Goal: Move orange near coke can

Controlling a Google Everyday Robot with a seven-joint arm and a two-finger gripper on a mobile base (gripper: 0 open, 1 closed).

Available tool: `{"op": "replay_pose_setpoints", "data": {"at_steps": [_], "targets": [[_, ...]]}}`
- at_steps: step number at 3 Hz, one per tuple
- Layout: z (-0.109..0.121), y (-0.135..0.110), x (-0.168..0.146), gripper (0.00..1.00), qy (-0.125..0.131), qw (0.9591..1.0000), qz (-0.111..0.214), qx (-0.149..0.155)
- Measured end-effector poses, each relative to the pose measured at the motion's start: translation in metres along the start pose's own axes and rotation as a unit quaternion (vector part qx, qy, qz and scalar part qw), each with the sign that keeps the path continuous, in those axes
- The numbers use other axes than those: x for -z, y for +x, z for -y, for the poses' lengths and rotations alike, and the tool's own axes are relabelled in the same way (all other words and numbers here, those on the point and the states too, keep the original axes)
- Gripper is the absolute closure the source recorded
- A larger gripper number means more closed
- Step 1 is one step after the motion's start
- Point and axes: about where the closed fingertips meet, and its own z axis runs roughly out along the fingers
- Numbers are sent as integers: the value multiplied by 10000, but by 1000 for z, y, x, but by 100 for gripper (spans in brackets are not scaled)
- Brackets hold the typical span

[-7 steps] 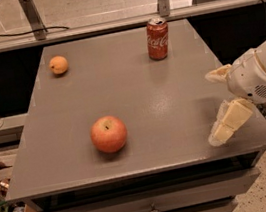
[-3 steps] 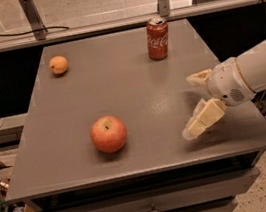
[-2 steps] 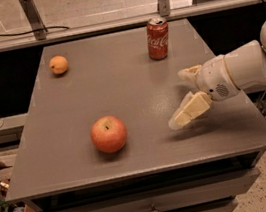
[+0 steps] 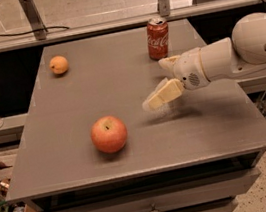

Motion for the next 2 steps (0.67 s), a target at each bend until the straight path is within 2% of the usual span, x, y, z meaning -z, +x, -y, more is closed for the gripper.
{"op": "replay_pose_setpoints", "data": {"at_steps": [2], "targets": [[-9,-50,-61,0,-43,9981,610,-34]]}}
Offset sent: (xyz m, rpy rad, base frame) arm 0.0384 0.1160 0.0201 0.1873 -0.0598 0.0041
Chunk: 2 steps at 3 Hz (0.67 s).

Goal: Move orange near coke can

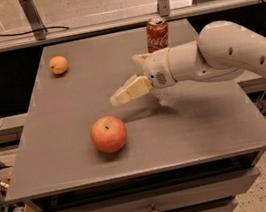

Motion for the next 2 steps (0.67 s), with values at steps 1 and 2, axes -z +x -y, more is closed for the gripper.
{"op": "replay_pose_setpoints", "data": {"at_steps": [1,2], "targets": [[0,0,0,0,-1,10000,0,0],[2,-5,-22,0,13,9999,160,19]]}}
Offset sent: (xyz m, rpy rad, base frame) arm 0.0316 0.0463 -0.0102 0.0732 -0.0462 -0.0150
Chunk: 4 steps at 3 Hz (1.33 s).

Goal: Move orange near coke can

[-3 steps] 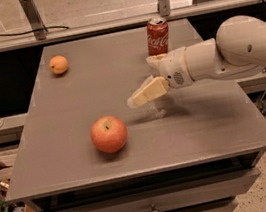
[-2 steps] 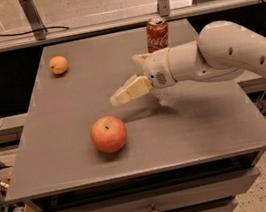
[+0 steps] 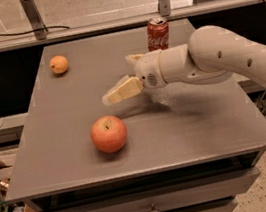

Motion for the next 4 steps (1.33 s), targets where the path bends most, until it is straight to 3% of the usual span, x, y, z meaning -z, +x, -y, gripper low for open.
{"op": "replay_pose_setpoints", "data": {"at_steps": [1,3,4], "targets": [[10,-8,-40,0,47,9995,304,81],[48,-21,-97,0,484,9967,637,131],[64,-40,-122,0,641,9947,776,201]]}}
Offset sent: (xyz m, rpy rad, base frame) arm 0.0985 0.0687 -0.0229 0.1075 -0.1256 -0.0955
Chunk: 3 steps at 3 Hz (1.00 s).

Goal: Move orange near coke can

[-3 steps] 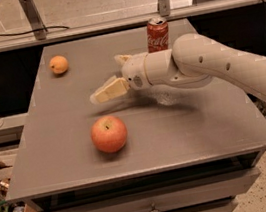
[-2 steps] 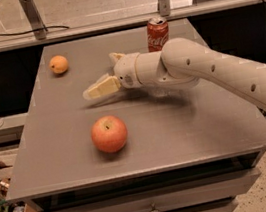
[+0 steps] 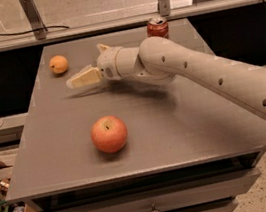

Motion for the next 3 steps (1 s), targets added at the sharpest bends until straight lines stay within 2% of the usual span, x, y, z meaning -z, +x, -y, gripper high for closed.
{"op": "replay_pose_setpoints", "data": {"at_steps": [3], "targets": [[14,-14,-82,0,123,9997,165,-94]]}}
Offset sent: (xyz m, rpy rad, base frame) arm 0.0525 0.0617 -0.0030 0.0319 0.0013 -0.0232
